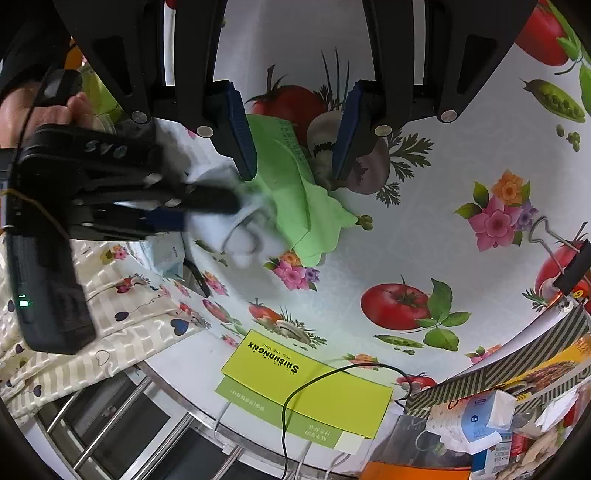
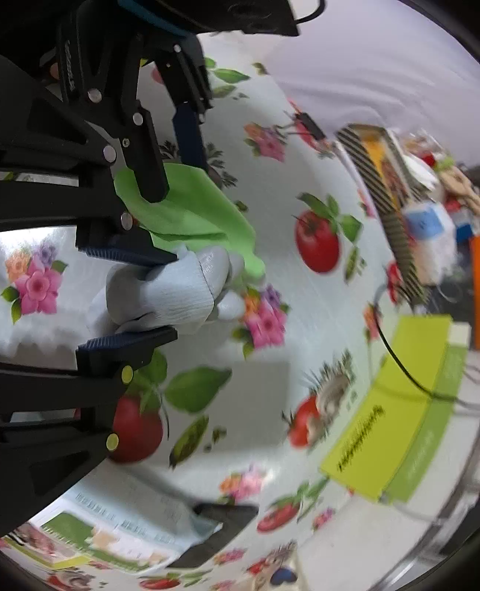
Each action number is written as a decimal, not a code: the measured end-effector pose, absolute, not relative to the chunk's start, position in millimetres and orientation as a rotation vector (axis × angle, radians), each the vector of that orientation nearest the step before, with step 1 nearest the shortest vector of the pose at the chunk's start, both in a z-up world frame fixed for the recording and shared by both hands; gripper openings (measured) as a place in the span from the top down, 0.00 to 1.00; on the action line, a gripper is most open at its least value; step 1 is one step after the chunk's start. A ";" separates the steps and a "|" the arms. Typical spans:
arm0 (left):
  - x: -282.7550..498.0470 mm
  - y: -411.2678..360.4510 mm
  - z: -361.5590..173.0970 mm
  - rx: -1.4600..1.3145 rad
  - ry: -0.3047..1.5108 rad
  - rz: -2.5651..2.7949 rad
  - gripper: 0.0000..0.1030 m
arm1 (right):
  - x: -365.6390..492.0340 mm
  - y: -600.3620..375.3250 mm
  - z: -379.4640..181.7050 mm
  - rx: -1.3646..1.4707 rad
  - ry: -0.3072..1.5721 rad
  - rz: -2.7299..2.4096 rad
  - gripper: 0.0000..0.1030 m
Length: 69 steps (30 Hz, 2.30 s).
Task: Organize soft objects
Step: 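Close the left gripper on the green cloth while the right closes on the white glove, then carry the green cloth and white glove over the white tray with both grippers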
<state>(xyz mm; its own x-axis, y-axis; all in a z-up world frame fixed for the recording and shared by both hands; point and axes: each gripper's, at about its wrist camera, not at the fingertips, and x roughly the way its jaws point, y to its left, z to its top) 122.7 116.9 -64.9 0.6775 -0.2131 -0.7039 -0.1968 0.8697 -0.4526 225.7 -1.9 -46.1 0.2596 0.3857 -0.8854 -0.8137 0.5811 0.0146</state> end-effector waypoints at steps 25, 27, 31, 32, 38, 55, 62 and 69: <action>149.6 72.7 -68.6 -0.198 0.865 0.144 0.89 | 185.4 -65.5 1.5 -0.314 0.843 0.878 0.70; 145.3 70.8 -67.2 -0.201 0.862 0.143 0.91 | 180.9 -68.2 3.9 -0.305 0.835 0.878 0.70; 132.3 69.9 -58.8 -0.208 0.835 0.146 0.91 | 173.2 -75.6 7.5 -0.280 0.824 0.871 0.70; 128.9 69.8 -56.2 -0.210 0.828 0.145 0.91 | 171.7 -77.7 8.0 -0.274 0.823 0.871 0.70; 110.8 67.2 -38.8 -0.212 0.782 0.138 0.91 | 158.0 -85.1 11.6 -0.239 0.810 0.871 0.70; 72.2 58.9 -3.0 -0.286 0.684 0.013 0.91 | 127.5 -128.7 30.7 -0.124 0.741 0.832 0.70; 70.6 46.6 5.7 -0.278 0.673 -0.028 0.91 | 125.5 -147.7 33.5 -0.082 0.721 0.808 0.70; 73.4 31.9 18.7 -0.261 0.657 -0.062 0.91 | 125.7 -182.5 44.3 -0.022 0.673 0.759 0.70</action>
<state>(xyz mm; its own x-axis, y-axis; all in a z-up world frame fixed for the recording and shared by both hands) 73.4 31.9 18.7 0.7915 -0.1396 -0.5950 -0.0249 0.9654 -0.2596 125.7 -182.5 44.4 0.5282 0.6282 -0.5713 -0.6417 0.7359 0.2160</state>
